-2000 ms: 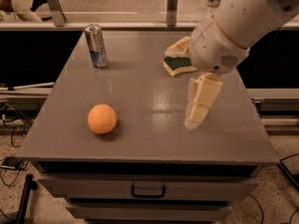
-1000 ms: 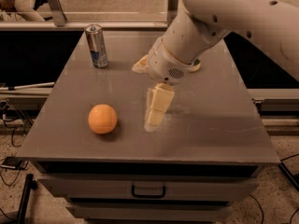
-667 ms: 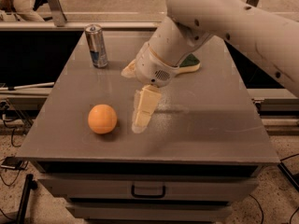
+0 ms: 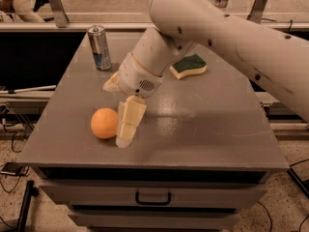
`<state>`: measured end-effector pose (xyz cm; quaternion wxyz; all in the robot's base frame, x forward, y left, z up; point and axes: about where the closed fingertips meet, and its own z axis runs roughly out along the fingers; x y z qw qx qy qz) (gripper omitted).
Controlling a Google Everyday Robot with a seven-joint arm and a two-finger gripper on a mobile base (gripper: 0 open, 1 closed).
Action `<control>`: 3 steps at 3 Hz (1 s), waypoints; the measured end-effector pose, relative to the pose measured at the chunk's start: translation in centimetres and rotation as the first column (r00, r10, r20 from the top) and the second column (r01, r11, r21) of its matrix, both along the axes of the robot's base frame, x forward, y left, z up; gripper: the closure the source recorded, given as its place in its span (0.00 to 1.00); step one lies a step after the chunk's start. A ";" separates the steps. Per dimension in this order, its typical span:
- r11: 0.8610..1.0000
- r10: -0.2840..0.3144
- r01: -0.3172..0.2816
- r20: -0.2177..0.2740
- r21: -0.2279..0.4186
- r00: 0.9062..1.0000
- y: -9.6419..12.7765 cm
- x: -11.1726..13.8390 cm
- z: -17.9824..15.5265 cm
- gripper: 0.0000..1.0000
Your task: Pick orange
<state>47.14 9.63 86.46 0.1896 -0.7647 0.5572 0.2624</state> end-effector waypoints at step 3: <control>0.996 0.091 -0.092 0.041 0.021 0.995 1.6 -1.7 -1.7 0.03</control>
Offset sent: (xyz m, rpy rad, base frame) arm -0.0255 0.0435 -0.0174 0.0488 -0.0398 0.1112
